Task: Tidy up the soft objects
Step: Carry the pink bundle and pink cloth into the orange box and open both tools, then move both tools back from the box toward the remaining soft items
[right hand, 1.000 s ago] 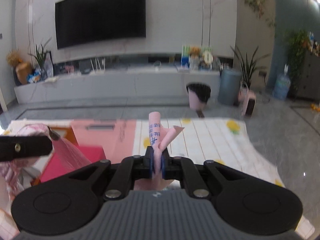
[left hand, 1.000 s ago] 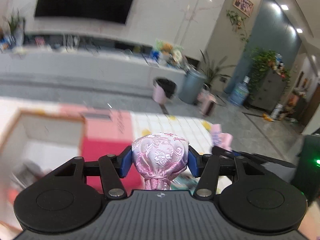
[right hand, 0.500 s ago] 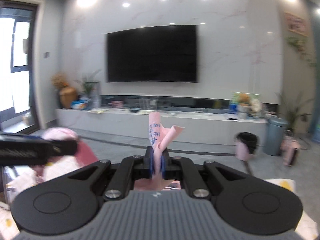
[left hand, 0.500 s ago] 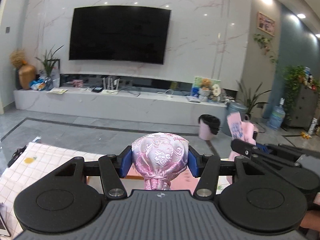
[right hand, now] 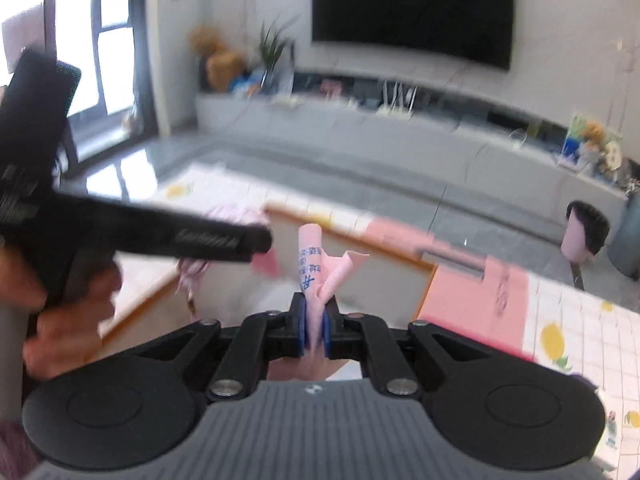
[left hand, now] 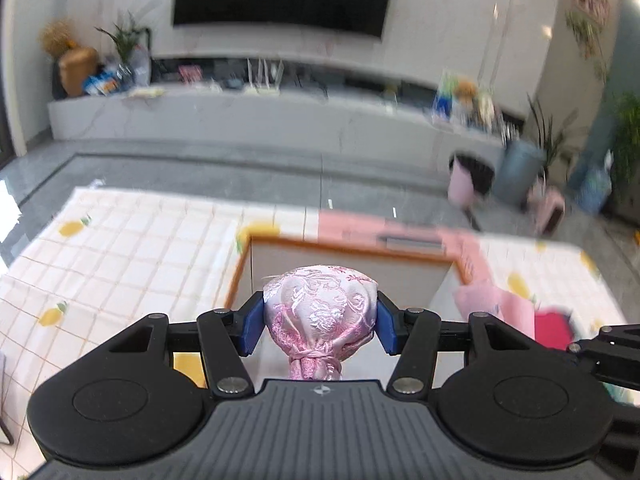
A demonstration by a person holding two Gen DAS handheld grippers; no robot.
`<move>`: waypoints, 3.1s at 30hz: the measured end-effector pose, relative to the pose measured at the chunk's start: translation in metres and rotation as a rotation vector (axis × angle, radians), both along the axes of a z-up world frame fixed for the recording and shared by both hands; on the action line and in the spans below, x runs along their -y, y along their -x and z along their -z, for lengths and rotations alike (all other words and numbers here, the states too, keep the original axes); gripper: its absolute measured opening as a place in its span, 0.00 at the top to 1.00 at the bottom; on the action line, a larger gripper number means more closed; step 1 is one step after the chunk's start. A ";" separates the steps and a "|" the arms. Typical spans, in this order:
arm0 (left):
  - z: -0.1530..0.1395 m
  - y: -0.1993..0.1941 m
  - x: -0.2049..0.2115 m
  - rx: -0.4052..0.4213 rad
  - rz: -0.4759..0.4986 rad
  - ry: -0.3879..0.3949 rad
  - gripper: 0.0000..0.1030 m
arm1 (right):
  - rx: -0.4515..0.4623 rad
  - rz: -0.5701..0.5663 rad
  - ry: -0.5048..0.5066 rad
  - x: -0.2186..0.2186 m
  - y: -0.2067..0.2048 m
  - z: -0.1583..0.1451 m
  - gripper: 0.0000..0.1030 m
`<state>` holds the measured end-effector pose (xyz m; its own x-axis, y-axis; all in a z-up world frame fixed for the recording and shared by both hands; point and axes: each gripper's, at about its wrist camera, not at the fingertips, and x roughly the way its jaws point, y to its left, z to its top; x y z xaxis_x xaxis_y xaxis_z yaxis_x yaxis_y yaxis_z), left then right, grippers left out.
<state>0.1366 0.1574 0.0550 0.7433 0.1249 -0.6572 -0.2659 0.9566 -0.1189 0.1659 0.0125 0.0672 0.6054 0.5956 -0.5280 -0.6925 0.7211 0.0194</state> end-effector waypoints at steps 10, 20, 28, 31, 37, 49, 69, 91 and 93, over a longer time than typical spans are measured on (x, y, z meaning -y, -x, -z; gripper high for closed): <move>0.047 -0.019 -0.011 -0.176 0.013 0.020 0.38 | -0.141 -0.092 0.151 -0.021 0.005 0.061 0.94; 0.053 -0.017 0.004 -0.226 0.037 -0.109 0.26 | -0.173 -0.055 0.168 -0.016 -0.004 0.079 0.94; 0.047 -0.004 0.003 -0.190 0.044 -0.077 0.13 | -0.157 -0.059 0.183 -0.021 -0.008 0.076 0.93; 0.040 0.002 -0.003 -0.186 0.051 -0.013 0.13 | -0.155 -0.065 0.194 -0.020 -0.004 0.076 0.92; 0.030 0.014 -0.003 -0.180 0.048 0.003 0.13 | -0.156 -0.082 0.226 -0.022 0.006 0.075 0.92; 0.030 0.033 -0.020 -0.173 0.036 0.045 0.13 | -0.153 -0.108 0.353 -0.025 0.020 0.087 0.75; 0.024 0.046 -0.006 -0.165 0.026 -0.027 0.13 | -0.119 -0.153 0.341 -0.034 0.039 0.078 0.09; -0.012 0.039 0.018 -0.114 0.029 -0.028 0.13 | -0.121 -0.085 0.260 -0.013 0.036 0.051 0.07; -0.023 0.036 0.028 -0.087 0.036 -0.056 0.13 | -0.110 -0.078 0.249 -0.006 0.035 0.043 0.07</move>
